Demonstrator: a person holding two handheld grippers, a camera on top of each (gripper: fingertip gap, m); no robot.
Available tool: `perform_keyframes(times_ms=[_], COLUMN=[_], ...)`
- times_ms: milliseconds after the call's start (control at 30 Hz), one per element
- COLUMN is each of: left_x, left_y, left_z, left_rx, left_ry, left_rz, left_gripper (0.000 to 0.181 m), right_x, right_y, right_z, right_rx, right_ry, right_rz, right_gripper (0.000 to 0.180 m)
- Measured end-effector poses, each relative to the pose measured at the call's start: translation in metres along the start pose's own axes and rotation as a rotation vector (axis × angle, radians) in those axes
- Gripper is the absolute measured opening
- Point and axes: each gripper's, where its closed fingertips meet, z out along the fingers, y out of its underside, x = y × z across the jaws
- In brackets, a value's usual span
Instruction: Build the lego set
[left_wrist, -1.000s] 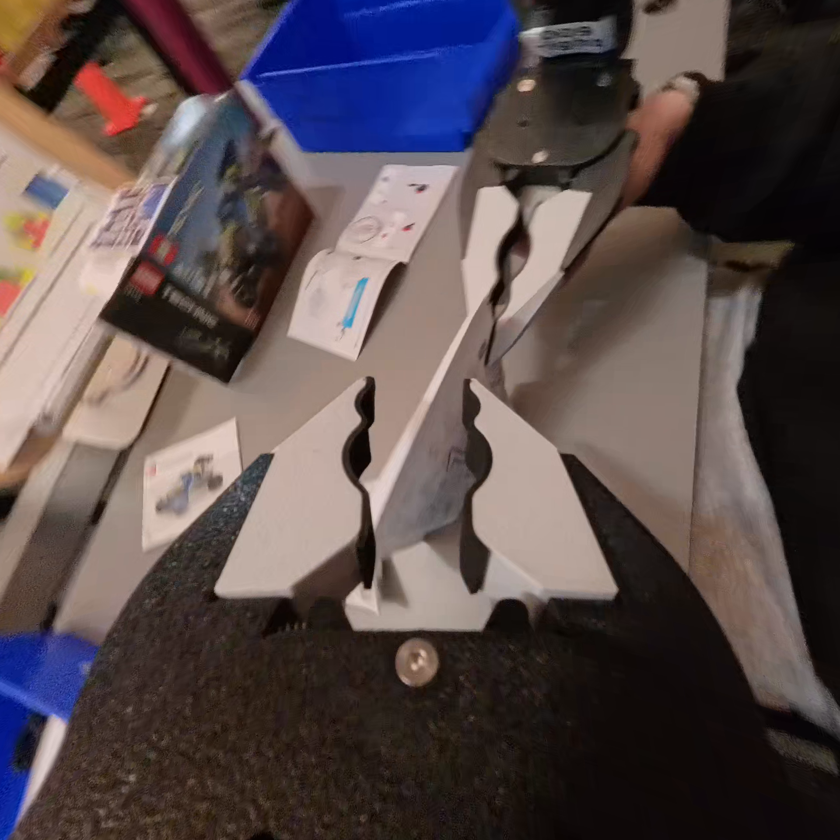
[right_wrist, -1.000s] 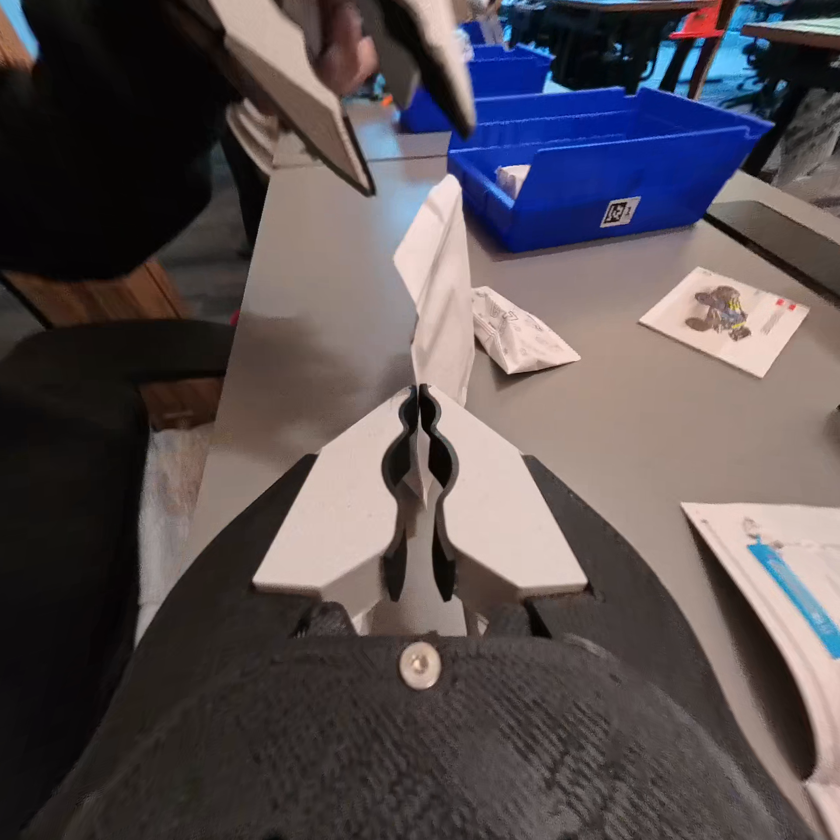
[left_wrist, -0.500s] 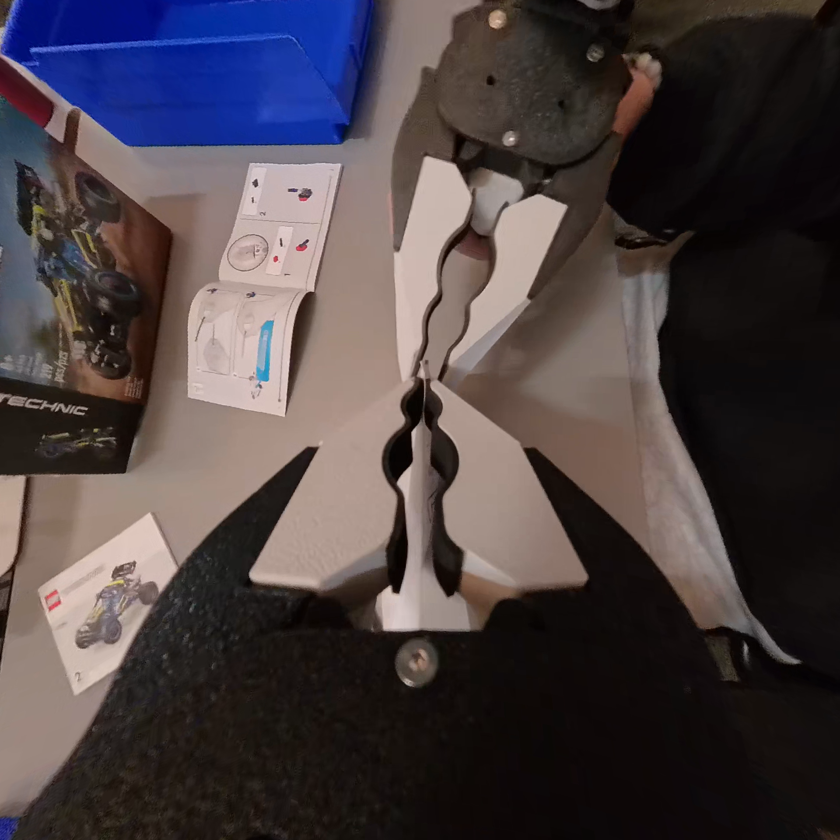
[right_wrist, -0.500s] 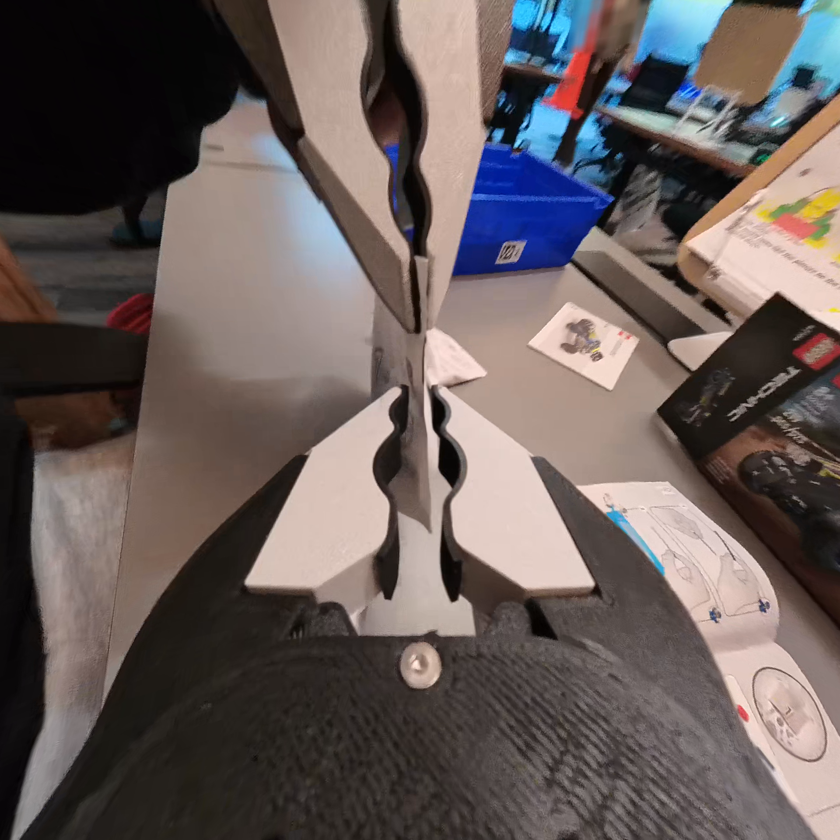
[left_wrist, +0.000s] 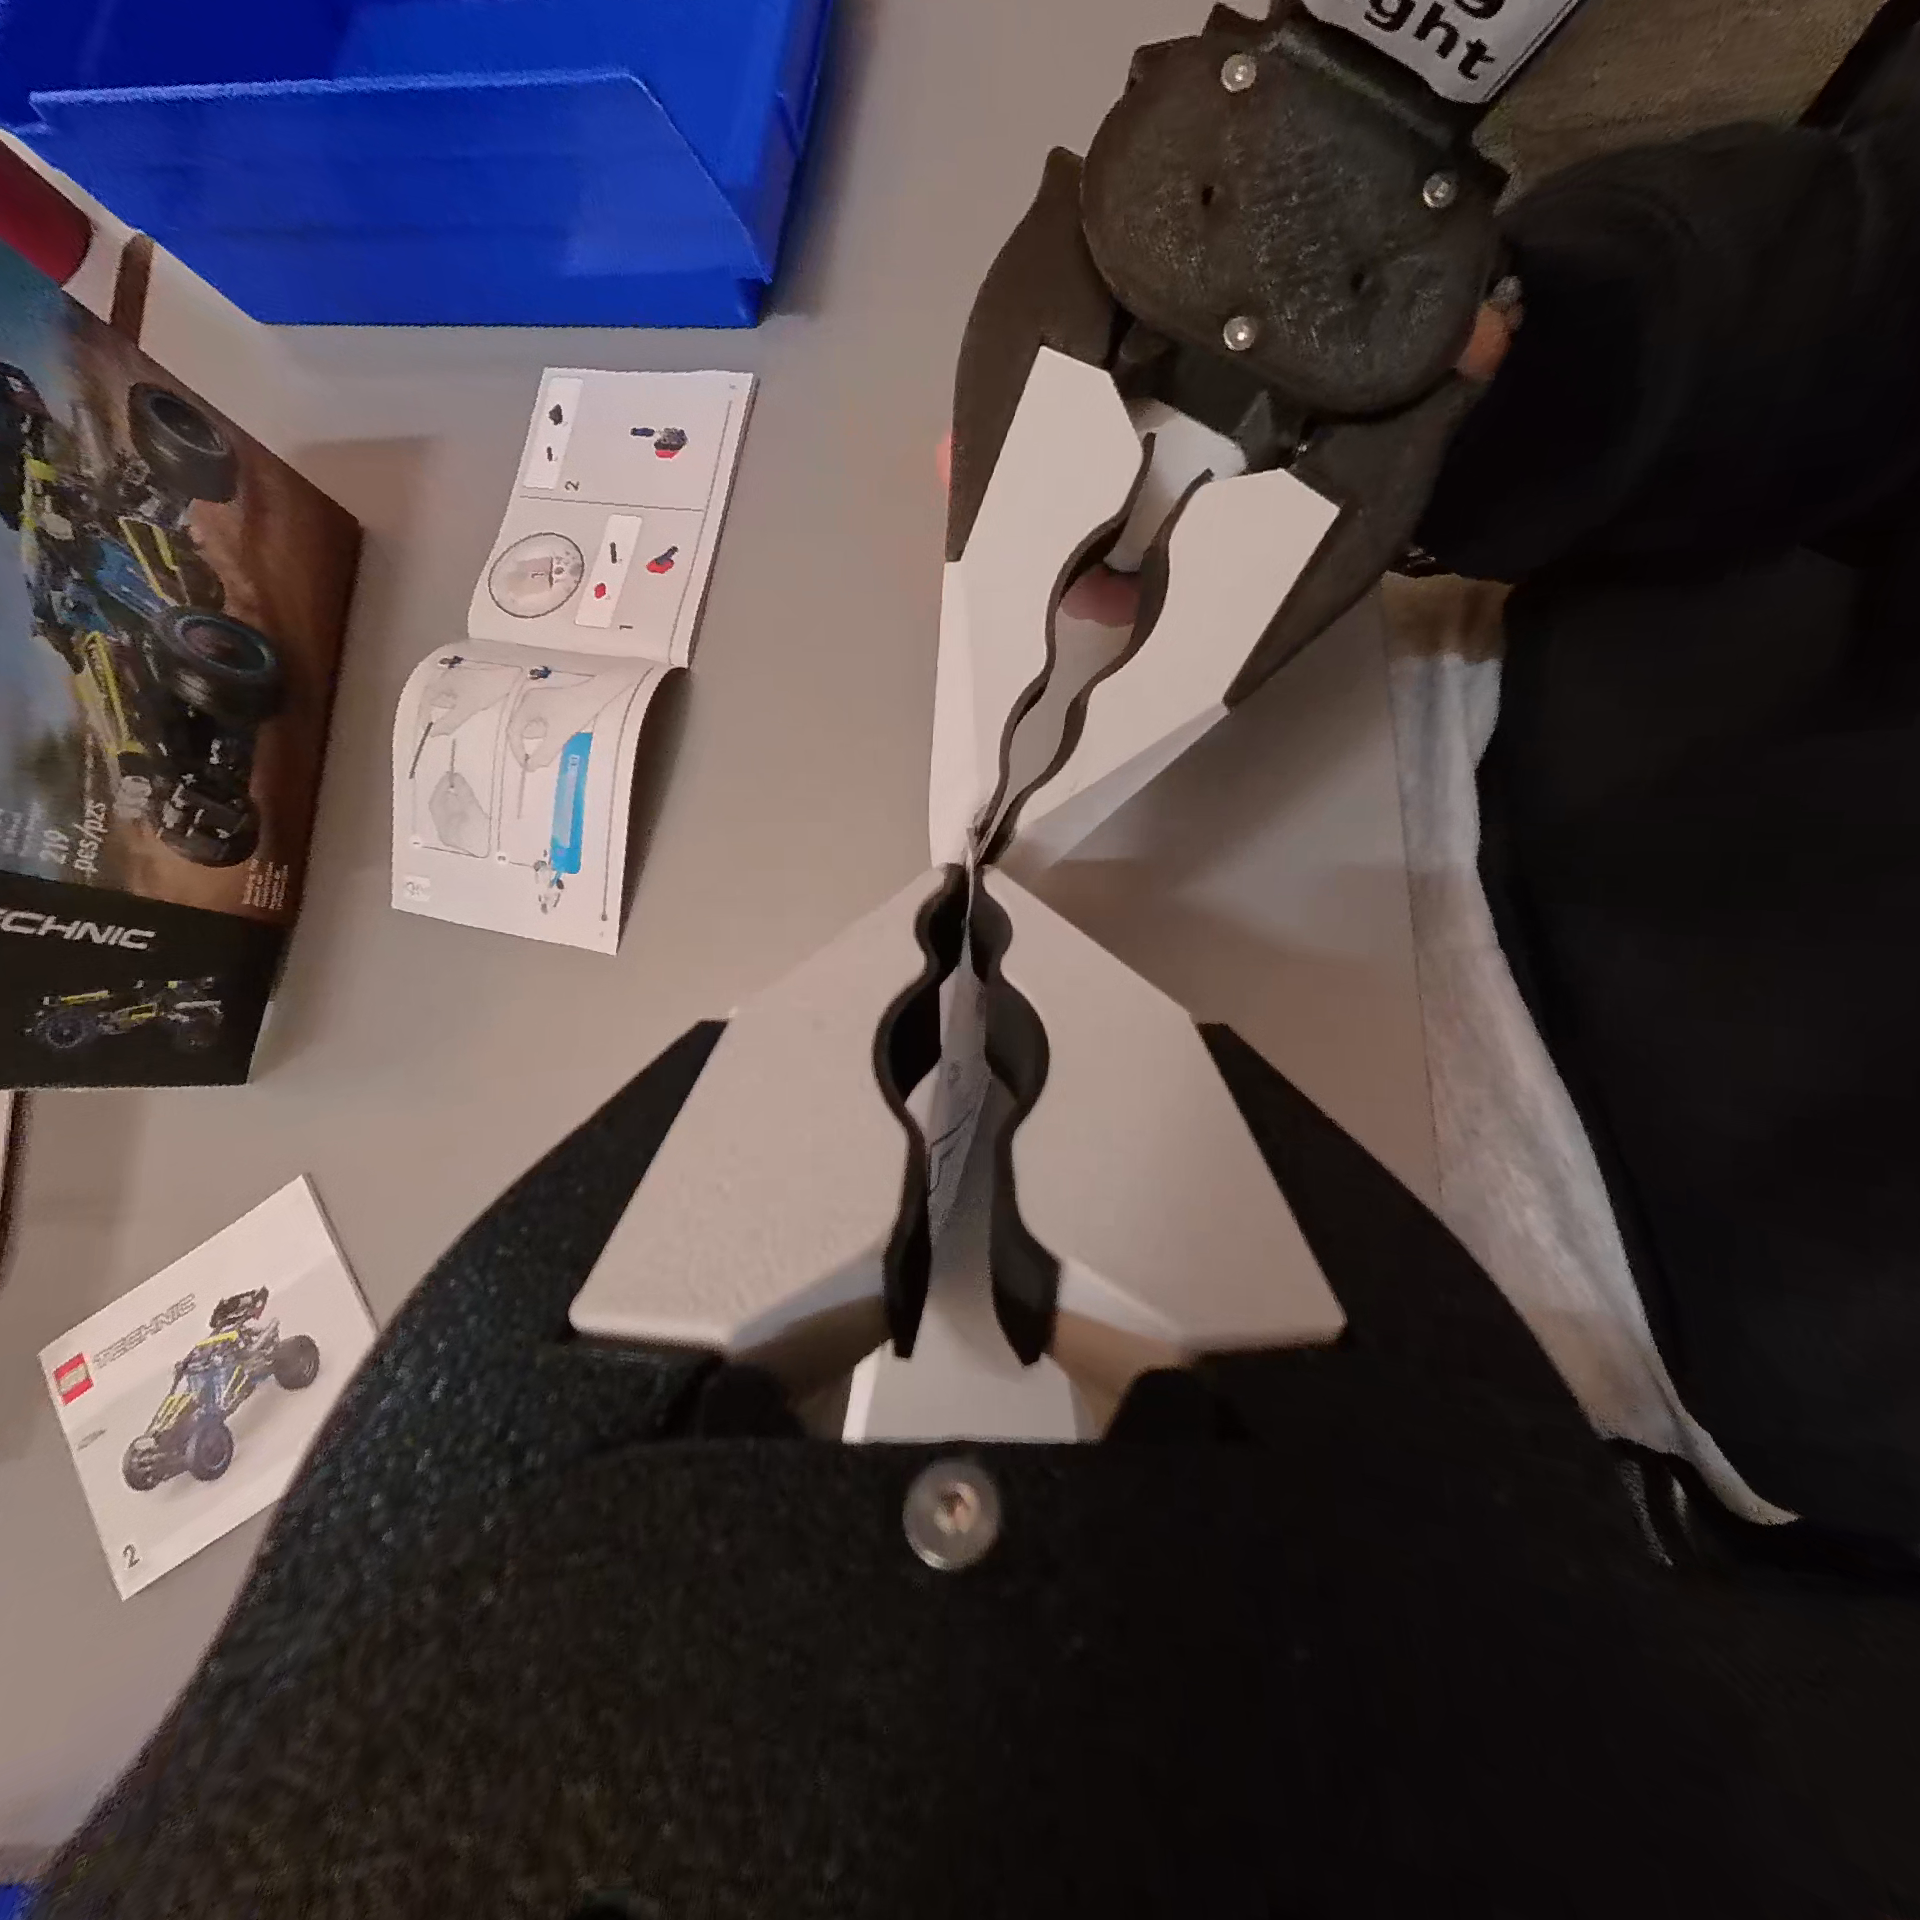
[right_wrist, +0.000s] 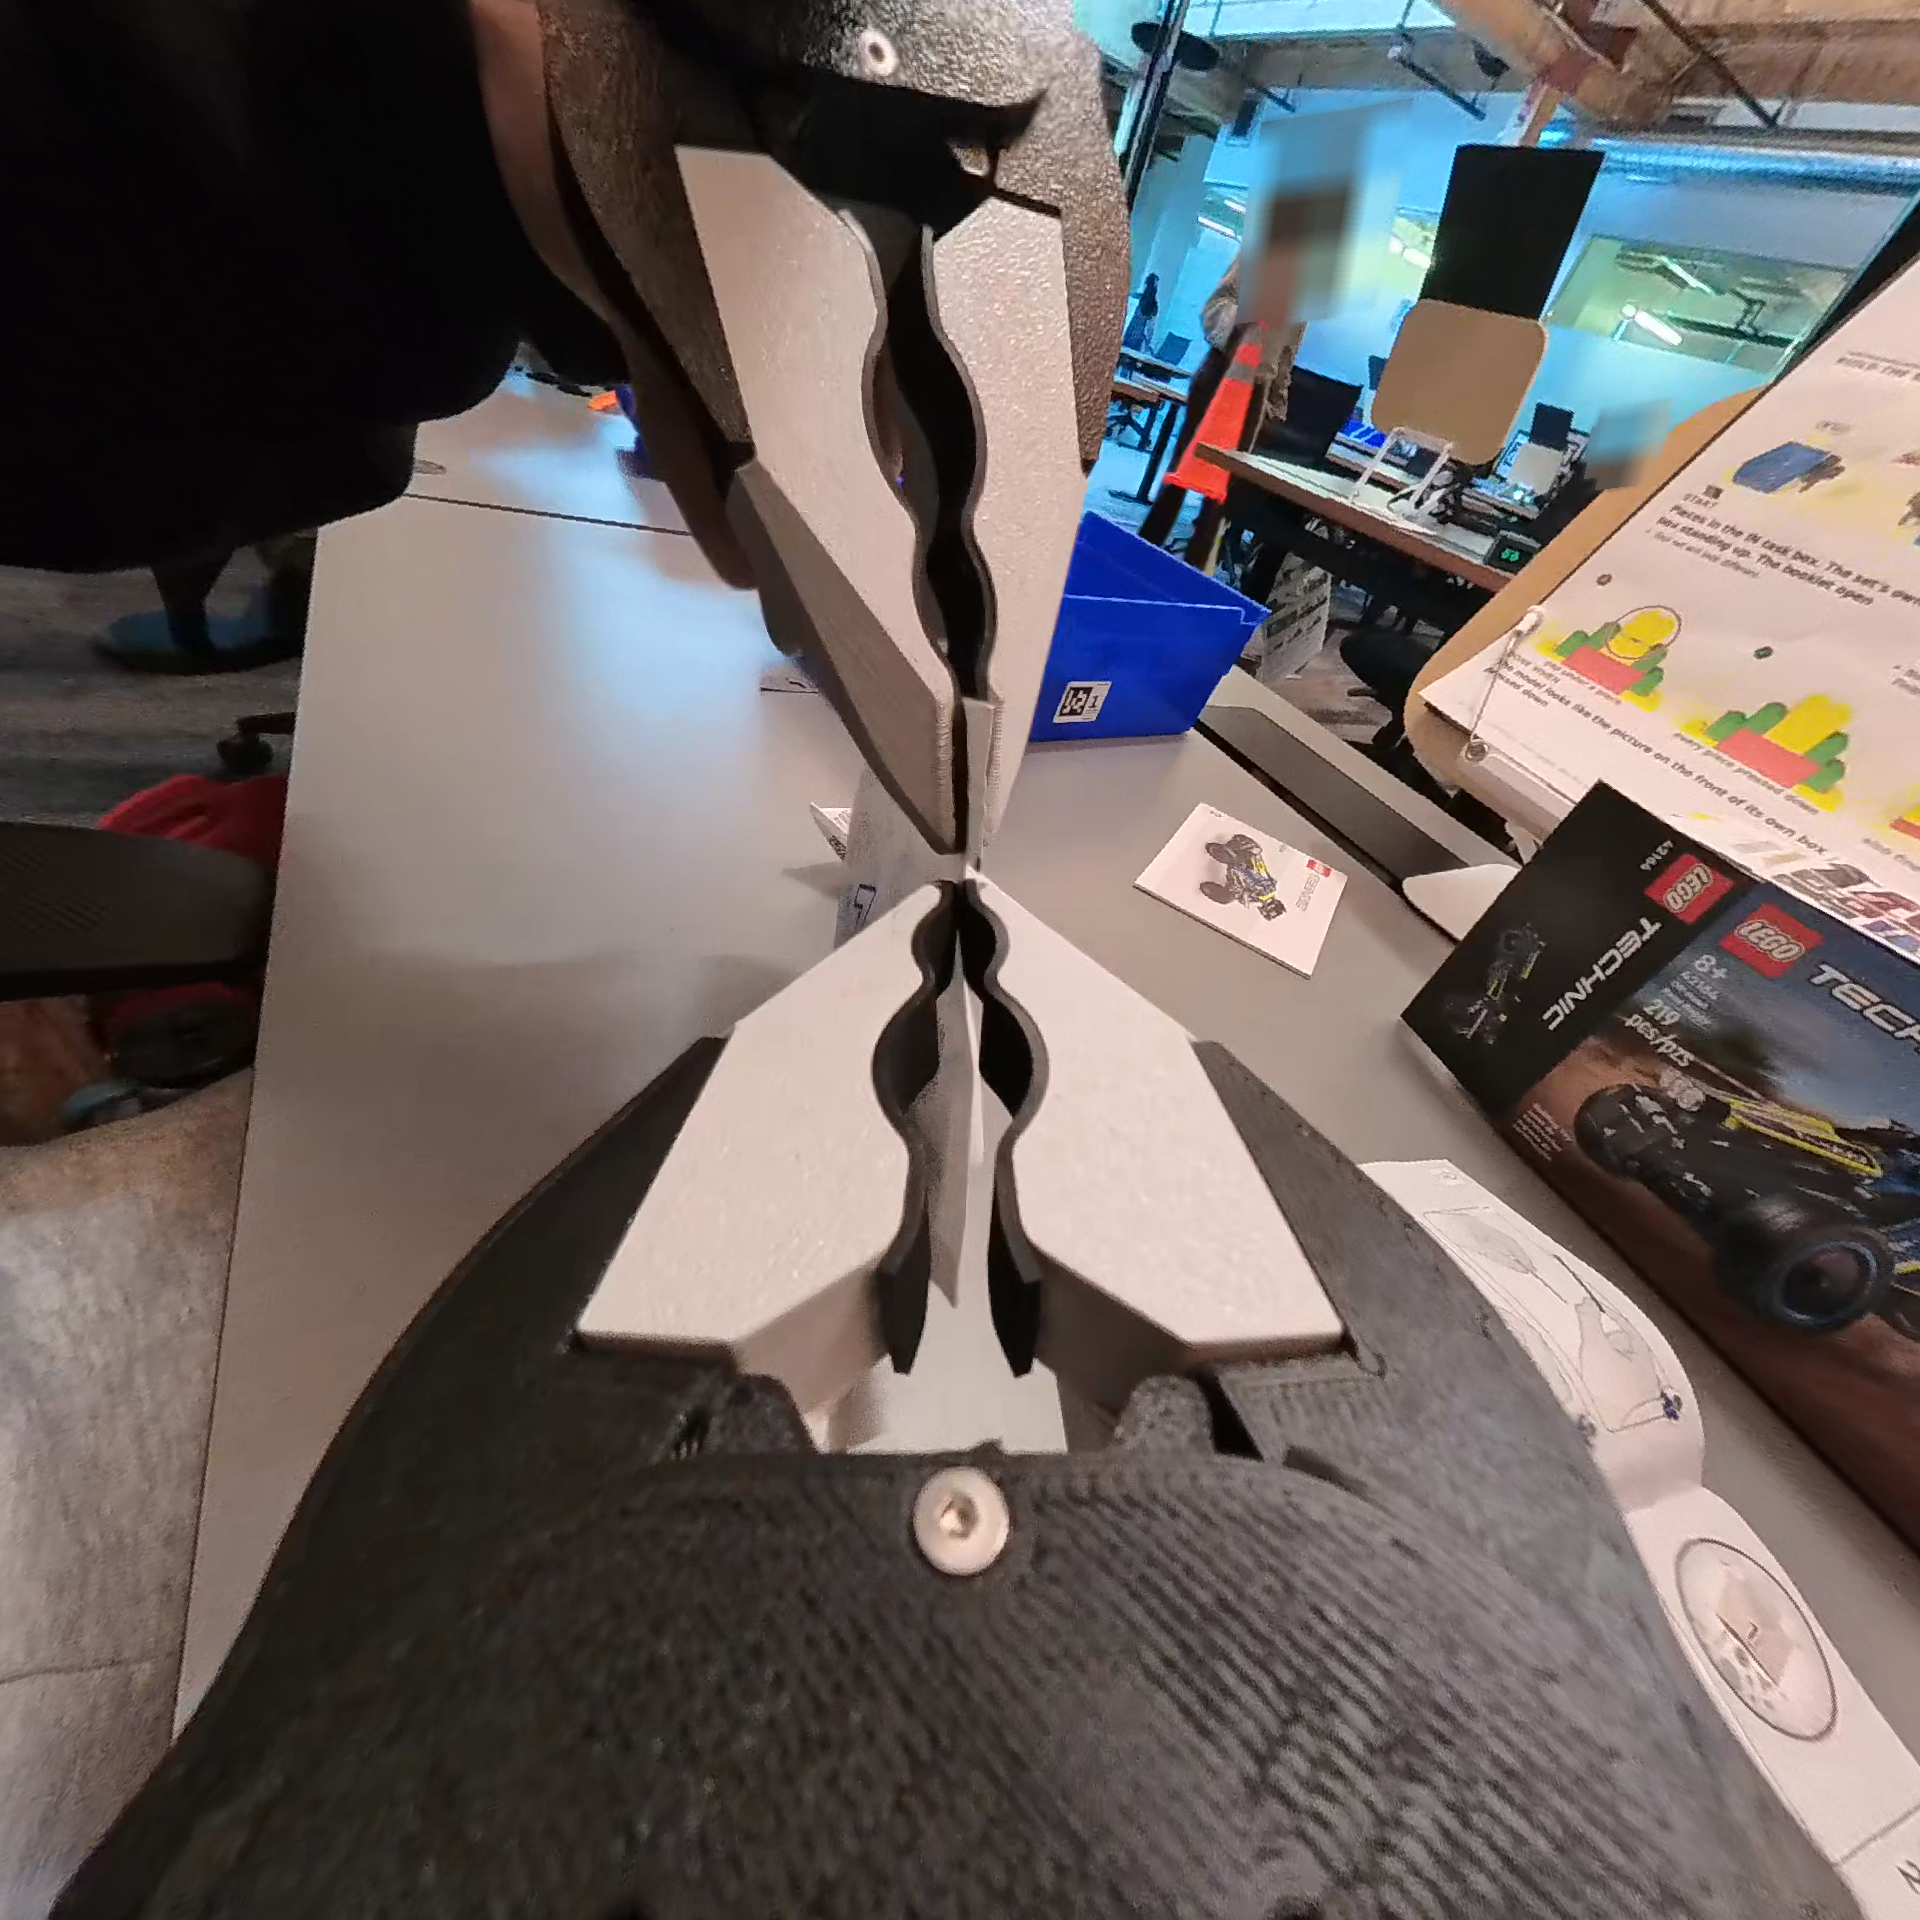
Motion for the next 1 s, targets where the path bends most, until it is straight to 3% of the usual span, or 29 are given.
perform_keyframes(times_ms=[300, 633, 800, 1000], left_x=[0.003, 0.002, -0.006, -0.013], left_y=[-0.004, -0.004, 0.005, 0.010], left_z=[-0.002, 0.001, 0.006, 0.002], left_rx=[0.035, 0.021, -0.029, 0.039], left_ry=[0.037, 0.035, -0.044, -0.086], left_rz=[-0.038, -0.063, -0.062, -0.260], left_gripper=[0.007, 0.000, 0.000, 0.000], right_x=[-0.002, 0.000, 0.004, 0.006], right_y=[0.001, 0.002, 0.011, 0.009], right_z=[0.000, 0.001, 0.008, 0.011], right_rx=[-0.013, -0.008, -0.069, -0.065], right_ry=[-0.020, 0.015, 0.083, 0.166], right_rz=[-0.005, -0.058, -0.110, -0.173], right_gripper=[0.000, 0.000, 0.000, 0.000])
